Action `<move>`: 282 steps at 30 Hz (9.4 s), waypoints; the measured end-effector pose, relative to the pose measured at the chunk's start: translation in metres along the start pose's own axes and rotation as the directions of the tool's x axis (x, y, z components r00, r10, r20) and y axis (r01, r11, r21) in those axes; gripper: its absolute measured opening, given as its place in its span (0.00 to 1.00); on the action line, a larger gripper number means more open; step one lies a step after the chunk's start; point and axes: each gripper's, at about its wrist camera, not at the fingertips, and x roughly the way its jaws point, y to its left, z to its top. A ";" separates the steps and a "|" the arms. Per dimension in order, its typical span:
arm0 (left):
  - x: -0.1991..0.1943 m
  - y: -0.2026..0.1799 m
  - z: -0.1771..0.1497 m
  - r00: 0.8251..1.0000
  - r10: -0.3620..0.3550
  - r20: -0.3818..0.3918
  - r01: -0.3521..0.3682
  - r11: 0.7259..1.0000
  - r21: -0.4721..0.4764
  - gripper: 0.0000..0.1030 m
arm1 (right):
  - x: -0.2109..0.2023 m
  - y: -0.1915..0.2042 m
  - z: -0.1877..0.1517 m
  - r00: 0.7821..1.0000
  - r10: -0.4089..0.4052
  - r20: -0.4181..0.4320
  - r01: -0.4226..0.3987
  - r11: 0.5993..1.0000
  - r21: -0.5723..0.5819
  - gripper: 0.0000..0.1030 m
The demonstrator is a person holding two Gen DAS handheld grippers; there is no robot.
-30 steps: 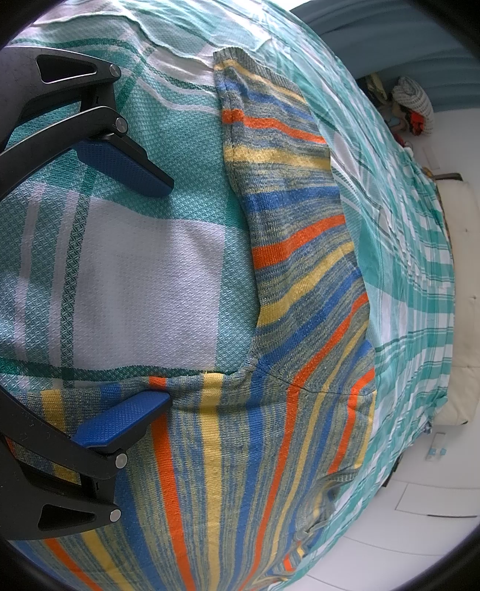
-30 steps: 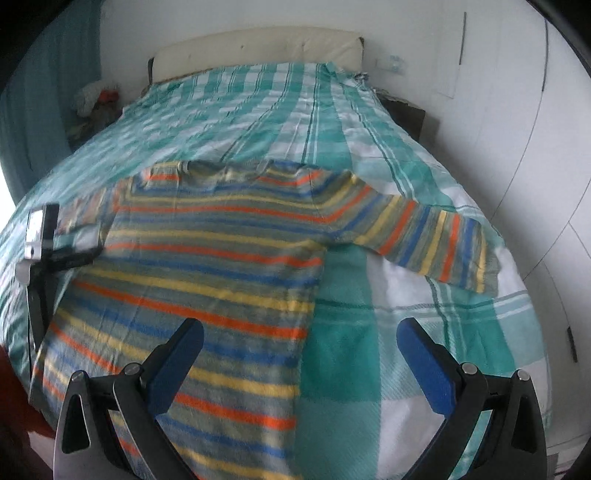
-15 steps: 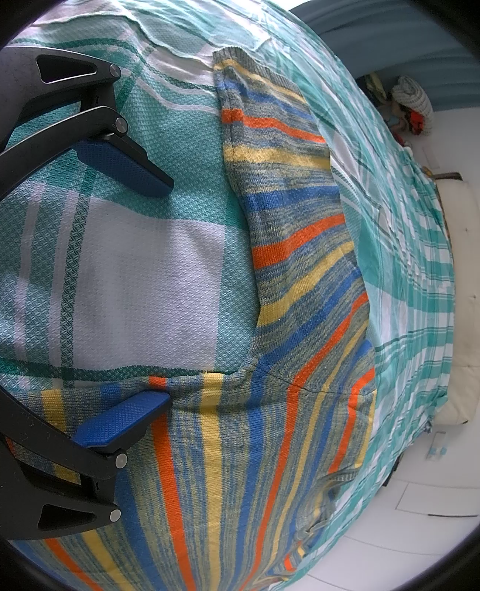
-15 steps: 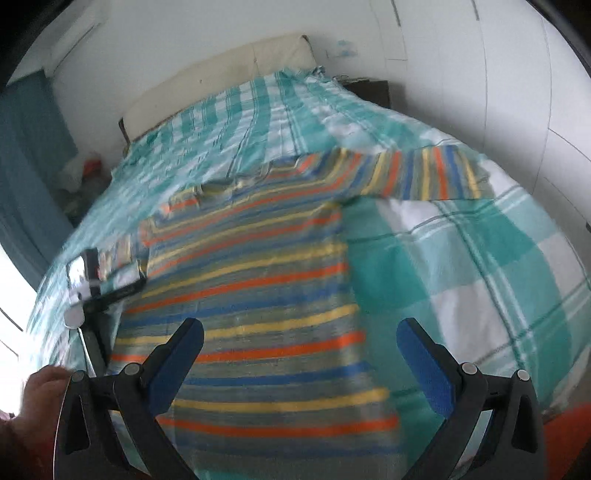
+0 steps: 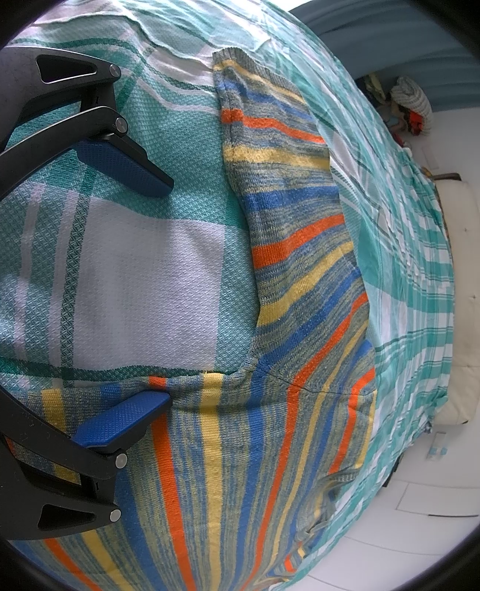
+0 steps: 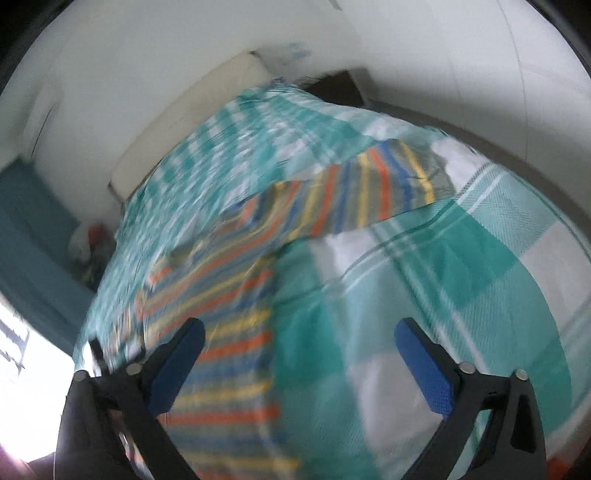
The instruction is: Fold small clothes
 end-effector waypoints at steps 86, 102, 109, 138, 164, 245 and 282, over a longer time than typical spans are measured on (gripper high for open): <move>-0.063 0.007 0.133 0.969 -0.204 0.141 0.195 0.978 0.076 0.83 | 0.077 -0.068 0.045 0.992 0.117 0.054 -0.125 0.974 0.189 0.97; -0.108 0.062 -0.054 0.970 -0.237 0.045 0.241 0.936 -0.258 0.84 | 0.070 0.018 0.148 0.981 0.061 0.185 -0.076 0.994 0.076 0.05; -0.114 0.075 -0.064 0.965 -0.247 0.090 0.262 0.931 -0.254 0.84 | 0.130 0.189 0.134 0.889 0.424 -0.174 -0.450 0.880 -0.153 0.53; 0.018 0.201 0.023 0.965 -0.258 0.055 0.210 0.623 -0.753 0.87 | 0.065 0.093 -0.014 0.998 -0.015 -0.053 -0.001 0.956 -0.293 0.59; -0.047 -0.223 0.082 0.956 -0.292 -0.022 0.266 0.835 0.481 0.62 | 0.068 0.070 -0.055 0.999 -0.015 -0.047 0.001 0.959 -0.284 0.59; -0.188 0.033 -0.158 0.777 -0.547 -0.311 0.500 0.837 -0.224 0.03 | -0.037 0.013 -0.115 0.832 0.109 -0.544 -0.166 0.984 -0.057 0.04; 0.052 0.013 0.161 0.867 -0.473 -0.160 0.379 0.832 -0.406 0.72 | 0.253 0.071 0.151 0.955 0.198 -0.221 -0.172 0.976 0.133 0.27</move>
